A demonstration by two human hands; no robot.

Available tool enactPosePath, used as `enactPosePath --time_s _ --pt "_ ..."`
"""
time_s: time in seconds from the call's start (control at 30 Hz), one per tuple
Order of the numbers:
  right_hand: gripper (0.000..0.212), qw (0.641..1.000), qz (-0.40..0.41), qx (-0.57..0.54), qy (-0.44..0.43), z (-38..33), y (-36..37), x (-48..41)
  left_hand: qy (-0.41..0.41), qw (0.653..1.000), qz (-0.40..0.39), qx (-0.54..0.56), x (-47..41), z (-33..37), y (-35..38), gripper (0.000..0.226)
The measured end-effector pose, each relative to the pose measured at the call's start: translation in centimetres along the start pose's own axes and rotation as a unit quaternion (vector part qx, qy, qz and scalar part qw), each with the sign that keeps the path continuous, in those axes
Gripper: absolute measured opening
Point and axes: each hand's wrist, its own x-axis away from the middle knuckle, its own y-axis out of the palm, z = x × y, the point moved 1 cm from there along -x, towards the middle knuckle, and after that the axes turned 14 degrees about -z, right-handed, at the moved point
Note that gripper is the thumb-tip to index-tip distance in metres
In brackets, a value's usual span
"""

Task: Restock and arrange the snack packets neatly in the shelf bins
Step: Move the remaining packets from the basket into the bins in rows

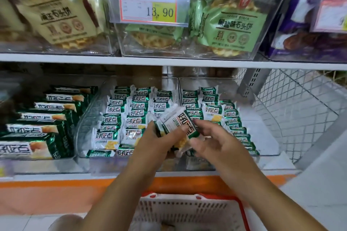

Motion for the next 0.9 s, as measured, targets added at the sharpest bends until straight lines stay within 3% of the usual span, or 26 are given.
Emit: enactPosePath --time_s 0.07,0.2,0.27,0.33,0.4,0.6,0.73,0.9 --pt "0.029 0.999 0.022 -0.042 0.005 0.6 0.1 0.4 -0.015 1.0 -0.01 -0.019 0.3 -0.3 0.7 0.067" --pt "0.036 0.992 0.008 -0.124 0.024 1.0 -1.3 0.1 -0.034 0.998 -0.016 -0.045 0.4 -0.7 1.2 0.086" --pt "0.037 0.989 0.049 -0.14 0.014 1.1 -3.5 -0.8 -0.034 0.999 0.005 -0.035 0.1 -0.6 0.5 0.069" --pt "0.027 0.987 0.149 -0.054 0.01 2.1 -6.7 -2.4 -0.026 0.999 0.038 -0.017 -0.1 -0.3 -0.3 0.035" --pt "0.025 0.975 0.207 0.075 0.025 3.7 -9.6 -3.9 -0.024 0.998 0.062 -0.011 -0.5 -0.3 -1.2 0.023" --pt "0.026 0.967 0.138 0.208 0.053 7.9 -11.0 -8.4 -0.028 0.996 0.087 -0.01 -1.4 -0.5 -2.3 0.015" --pt "0.03 0.962 0.117 0.241 0.058 8.6 -10.1 -10.2 -0.028 0.996 0.082 -0.011 -1.7 -0.7 -2.1 0.019" --pt "0.037 0.956 0.157 0.235 0.077 9.2 -9.2 -10.7 -0.013 0.997 0.067 -0.035 -1.8 -1.0 -2.2 0.03"
